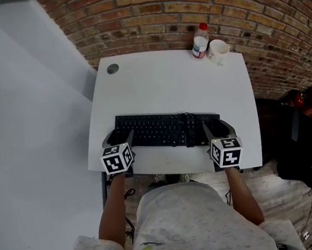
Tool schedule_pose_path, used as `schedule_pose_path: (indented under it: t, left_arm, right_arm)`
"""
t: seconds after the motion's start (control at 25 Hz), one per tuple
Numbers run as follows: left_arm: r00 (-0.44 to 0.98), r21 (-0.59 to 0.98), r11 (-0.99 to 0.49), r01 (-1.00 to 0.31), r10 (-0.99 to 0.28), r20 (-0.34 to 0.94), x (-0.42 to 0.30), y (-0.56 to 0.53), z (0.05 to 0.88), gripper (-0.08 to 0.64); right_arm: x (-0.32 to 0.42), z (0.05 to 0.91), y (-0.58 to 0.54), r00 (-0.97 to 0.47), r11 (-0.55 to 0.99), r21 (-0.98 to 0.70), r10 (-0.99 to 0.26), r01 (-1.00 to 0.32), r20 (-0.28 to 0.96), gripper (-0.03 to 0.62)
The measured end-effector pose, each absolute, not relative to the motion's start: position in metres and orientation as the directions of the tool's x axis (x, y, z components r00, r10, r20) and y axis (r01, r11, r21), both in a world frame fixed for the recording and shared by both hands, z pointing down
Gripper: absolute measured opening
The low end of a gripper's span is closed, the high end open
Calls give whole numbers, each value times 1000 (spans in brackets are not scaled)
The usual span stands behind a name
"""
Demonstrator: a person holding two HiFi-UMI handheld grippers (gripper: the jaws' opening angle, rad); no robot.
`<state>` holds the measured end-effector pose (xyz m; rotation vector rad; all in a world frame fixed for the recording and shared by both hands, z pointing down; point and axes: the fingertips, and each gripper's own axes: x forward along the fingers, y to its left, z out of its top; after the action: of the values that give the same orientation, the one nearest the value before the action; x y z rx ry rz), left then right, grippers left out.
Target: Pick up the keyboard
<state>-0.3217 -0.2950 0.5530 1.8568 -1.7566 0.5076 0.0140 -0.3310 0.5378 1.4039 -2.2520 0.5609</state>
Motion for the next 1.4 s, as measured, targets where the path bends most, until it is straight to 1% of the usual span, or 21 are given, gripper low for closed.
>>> schedule_pose_path:
  t: [0.4,0.68,1.0,1.2,1.4]
  left_arm:
    - [159,175,-61,-983,-765,625,-332,-316,568,415]
    - [203,220,-77,-973,-741,640,-336,-322,578,458]
    - [258,275,-97,-957,-717,647,-332,-327,584,463]
    - [275,274,-117,-955,-698,661,-331,-327,586,460]
    - [309,306,-130,-943,-682,663,-329,-328,587,416]
  right_arm:
    - [28,554,-339,-310,292,-131,-738,-948,600,320]
    - [30,570,-345,-299,242,-177,-713,-954,634,367]
    - [30,580,-348,-314,212,-232,-688,-949,655,393]
    - [28,582,-348,-351,200,-296,-674,-934,651,383]
    - [27,585,-350,-376,195,-336,-662,-921,648,382]
